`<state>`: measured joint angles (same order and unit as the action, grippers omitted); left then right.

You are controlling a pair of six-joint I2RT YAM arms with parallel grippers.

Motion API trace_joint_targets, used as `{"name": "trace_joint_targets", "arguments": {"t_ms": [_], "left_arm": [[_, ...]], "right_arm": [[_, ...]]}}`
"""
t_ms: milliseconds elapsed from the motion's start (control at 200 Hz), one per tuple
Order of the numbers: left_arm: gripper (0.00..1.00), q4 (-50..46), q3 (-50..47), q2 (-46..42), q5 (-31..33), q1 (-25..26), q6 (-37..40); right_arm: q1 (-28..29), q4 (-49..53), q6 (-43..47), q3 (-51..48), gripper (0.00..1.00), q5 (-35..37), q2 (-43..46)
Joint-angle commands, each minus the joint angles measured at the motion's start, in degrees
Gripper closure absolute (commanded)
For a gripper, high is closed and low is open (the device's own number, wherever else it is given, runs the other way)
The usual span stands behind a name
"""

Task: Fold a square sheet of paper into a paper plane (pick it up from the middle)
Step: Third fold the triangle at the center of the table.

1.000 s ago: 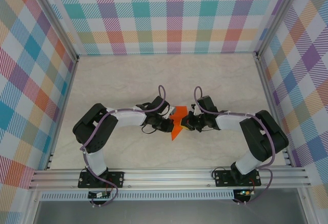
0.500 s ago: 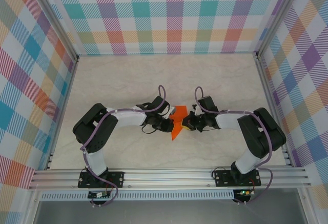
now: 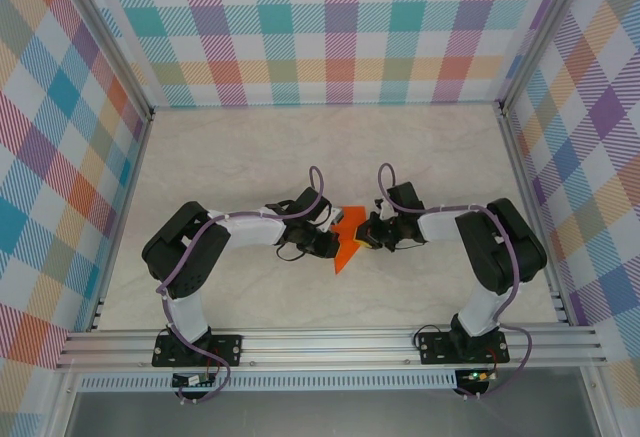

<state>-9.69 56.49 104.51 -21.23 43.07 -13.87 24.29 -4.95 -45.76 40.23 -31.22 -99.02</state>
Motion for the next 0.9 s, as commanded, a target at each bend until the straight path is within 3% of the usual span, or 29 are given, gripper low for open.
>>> {"name": "trace_joint_targets", "arguments": {"t_ms": [0, 255, 675, 895], "left_arm": [[0.95, -4.7, -1.0, 2.6, 2.0, 0.0, 0.9], [0.95, -5.1, -1.0, 2.5, 2.1, 0.0, 1.2], [0.95, -5.0, -0.9, 2.4, 1.9, 0.0, 1.3], [0.95, -5.8, -1.0, 1.9, 2.4, -0.1, 1.6]], "right_arm": [[-0.6, 1.2, 1.2, 0.6, 0.99, 0.1, -0.6], [-2.5, 2.6, 1.5, 1.6, 0.97, -2.4, 5.4], [-2.7, 1.8, 2.5, 1.4, 0.98, 0.9, -1.9], [-3.1, 2.8, 2.2, 2.0, 0.98, -0.3, 1.1]]}}
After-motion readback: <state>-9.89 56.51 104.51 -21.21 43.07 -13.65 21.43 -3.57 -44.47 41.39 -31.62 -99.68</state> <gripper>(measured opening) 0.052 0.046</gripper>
